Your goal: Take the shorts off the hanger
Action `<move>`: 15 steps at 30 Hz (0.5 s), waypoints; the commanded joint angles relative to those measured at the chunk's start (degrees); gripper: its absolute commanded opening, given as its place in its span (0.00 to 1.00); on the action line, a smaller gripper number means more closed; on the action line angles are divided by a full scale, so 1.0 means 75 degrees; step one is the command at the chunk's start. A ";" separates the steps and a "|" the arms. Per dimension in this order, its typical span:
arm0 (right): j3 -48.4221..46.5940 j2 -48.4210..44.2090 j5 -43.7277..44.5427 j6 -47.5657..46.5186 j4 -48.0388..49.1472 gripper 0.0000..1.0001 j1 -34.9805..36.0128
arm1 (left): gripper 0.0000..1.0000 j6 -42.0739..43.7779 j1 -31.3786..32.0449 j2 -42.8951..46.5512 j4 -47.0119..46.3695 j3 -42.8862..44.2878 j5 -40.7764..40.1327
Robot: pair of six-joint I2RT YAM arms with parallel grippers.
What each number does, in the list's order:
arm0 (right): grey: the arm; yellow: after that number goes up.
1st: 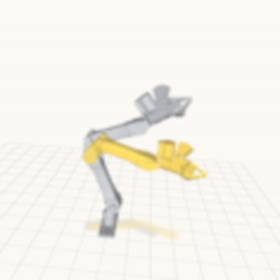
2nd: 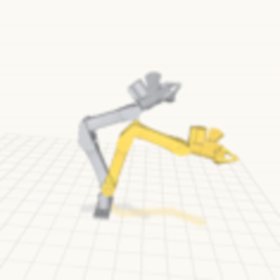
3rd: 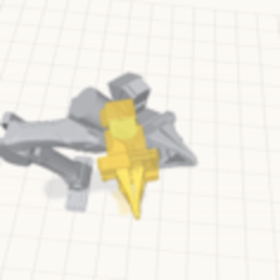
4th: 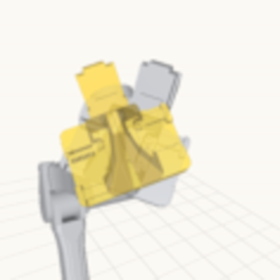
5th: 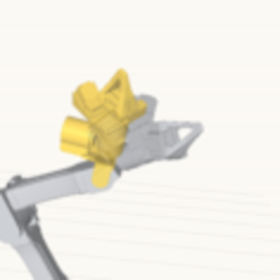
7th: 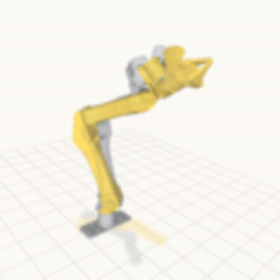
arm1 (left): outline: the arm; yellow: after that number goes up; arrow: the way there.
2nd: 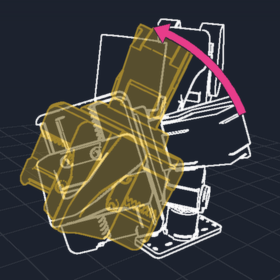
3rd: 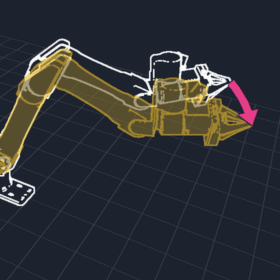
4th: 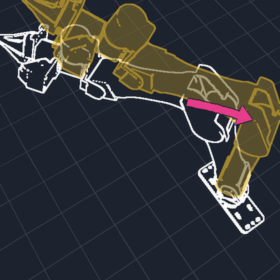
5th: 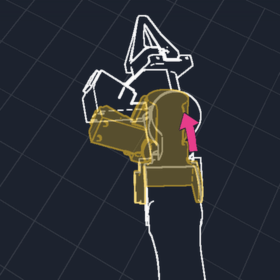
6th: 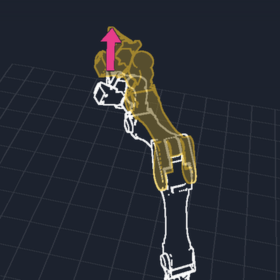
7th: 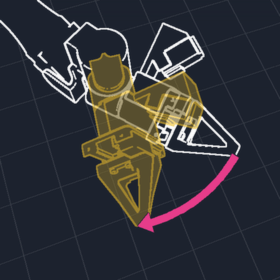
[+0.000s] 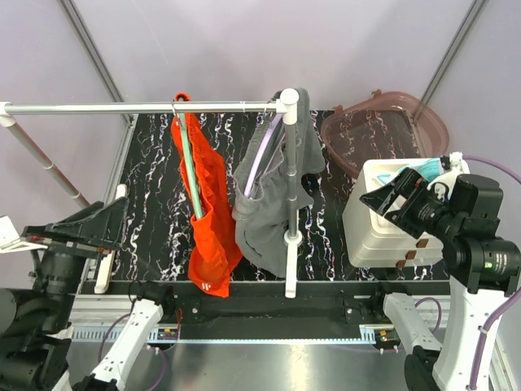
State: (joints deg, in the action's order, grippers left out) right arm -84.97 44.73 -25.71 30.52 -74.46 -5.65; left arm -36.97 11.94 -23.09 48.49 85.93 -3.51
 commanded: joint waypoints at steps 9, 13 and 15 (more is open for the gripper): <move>-0.1502 0.1231 -0.0240 -0.1244 0.0201 1.00 0.0694 | 0.90 0.0920 0.0399 -0.2108 0.0461 0.1514 0.1928; -0.1772 0.1325 0.0497 -0.1550 0.0025 1.00 0.1069 | 0.77 0.0443 0.0388 -0.3013 -0.0194 0.1621 0.3067; -0.1796 0.1372 0.0581 -0.1632 0.0025 1.00 0.1221 | 0.77 0.0034 0.0388 -0.3167 -0.0955 0.1387 0.3466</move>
State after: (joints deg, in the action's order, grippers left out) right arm -96.05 54.70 -24.82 22.02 -74.59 1.34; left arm -33.69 14.68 -41.56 49.87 98.19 11.03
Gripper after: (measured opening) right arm 0.994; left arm 0.780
